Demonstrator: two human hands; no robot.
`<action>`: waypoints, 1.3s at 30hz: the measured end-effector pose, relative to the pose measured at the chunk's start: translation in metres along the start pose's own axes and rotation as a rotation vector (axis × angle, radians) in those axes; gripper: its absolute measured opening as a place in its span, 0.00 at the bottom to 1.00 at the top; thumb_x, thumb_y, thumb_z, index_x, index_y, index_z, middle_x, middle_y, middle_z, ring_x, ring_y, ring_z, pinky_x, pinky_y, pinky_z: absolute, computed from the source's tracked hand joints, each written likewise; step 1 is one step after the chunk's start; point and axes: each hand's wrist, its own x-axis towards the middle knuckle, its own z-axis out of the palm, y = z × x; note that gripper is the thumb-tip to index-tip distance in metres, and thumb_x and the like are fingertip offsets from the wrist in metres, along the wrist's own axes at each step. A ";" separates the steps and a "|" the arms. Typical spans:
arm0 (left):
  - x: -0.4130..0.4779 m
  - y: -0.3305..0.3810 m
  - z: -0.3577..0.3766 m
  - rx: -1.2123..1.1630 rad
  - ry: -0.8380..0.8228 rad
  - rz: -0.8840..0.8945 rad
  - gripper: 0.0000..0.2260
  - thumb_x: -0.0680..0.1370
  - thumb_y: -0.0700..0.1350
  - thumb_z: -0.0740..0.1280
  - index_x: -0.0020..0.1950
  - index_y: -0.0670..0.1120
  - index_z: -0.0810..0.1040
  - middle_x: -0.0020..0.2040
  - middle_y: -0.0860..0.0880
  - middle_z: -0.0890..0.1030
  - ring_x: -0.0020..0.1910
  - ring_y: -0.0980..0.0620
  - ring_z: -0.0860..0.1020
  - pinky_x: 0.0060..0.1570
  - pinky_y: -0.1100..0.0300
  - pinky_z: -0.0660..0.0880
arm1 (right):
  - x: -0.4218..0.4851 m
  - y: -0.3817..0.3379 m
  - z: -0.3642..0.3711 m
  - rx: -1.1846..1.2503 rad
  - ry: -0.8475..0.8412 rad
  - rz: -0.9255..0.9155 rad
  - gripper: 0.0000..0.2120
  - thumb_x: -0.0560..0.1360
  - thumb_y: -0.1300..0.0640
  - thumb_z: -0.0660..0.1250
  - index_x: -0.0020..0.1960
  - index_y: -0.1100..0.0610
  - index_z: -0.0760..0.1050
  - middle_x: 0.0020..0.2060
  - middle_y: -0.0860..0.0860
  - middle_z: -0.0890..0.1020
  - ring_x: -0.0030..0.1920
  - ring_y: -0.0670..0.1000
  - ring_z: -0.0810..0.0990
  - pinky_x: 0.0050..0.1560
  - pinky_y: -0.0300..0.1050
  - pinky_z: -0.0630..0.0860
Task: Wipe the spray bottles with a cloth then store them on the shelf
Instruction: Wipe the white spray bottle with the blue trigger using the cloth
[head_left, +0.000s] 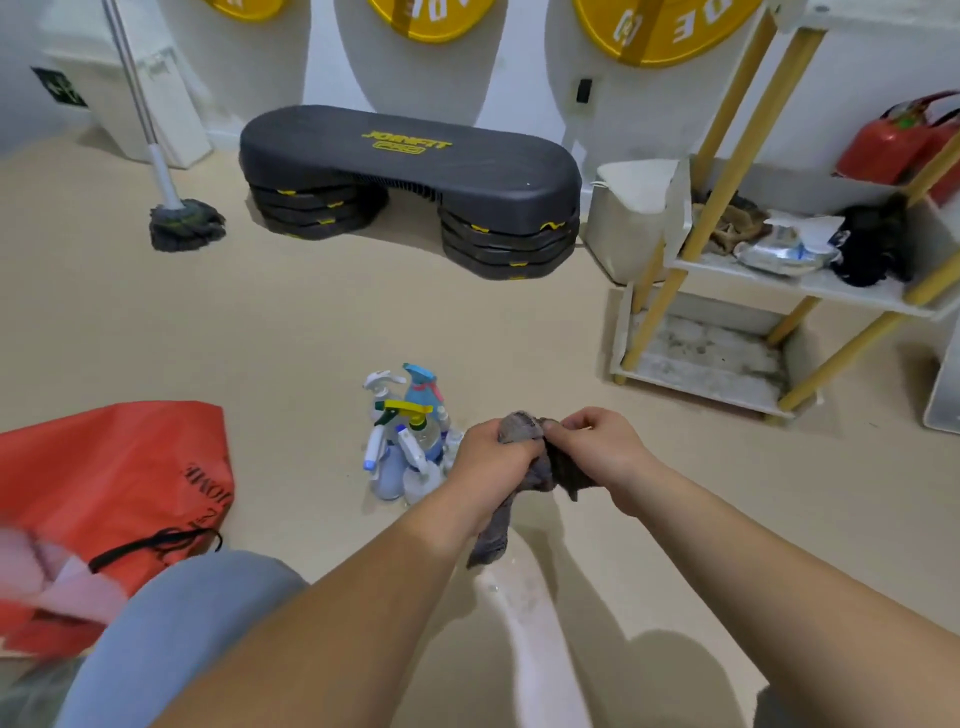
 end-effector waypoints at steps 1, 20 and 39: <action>0.001 -0.007 -0.006 0.030 0.013 -0.007 0.05 0.77 0.39 0.68 0.45 0.39 0.82 0.39 0.39 0.85 0.36 0.48 0.81 0.36 0.58 0.77 | 0.002 0.002 0.010 -0.057 0.027 -0.012 0.12 0.78 0.51 0.72 0.47 0.60 0.76 0.36 0.56 0.81 0.36 0.59 0.78 0.37 0.52 0.76; 0.077 -0.119 -0.131 -0.079 0.563 -0.326 0.21 0.88 0.51 0.52 0.64 0.37 0.77 0.59 0.38 0.80 0.55 0.38 0.77 0.52 0.53 0.70 | 0.082 0.060 0.187 -0.345 -0.231 0.026 0.18 0.75 0.49 0.73 0.60 0.54 0.74 0.51 0.51 0.80 0.51 0.53 0.80 0.49 0.44 0.75; 0.059 -0.079 -0.113 -0.022 0.432 -0.210 0.18 0.87 0.53 0.54 0.70 0.47 0.76 0.57 0.47 0.81 0.57 0.43 0.79 0.63 0.48 0.76 | 0.055 0.043 0.143 -0.453 -0.229 -0.287 0.03 0.79 0.49 0.71 0.49 0.43 0.84 0.37 0.45 0.82 0.33 0.43 0.74 0.37 0.39 0.69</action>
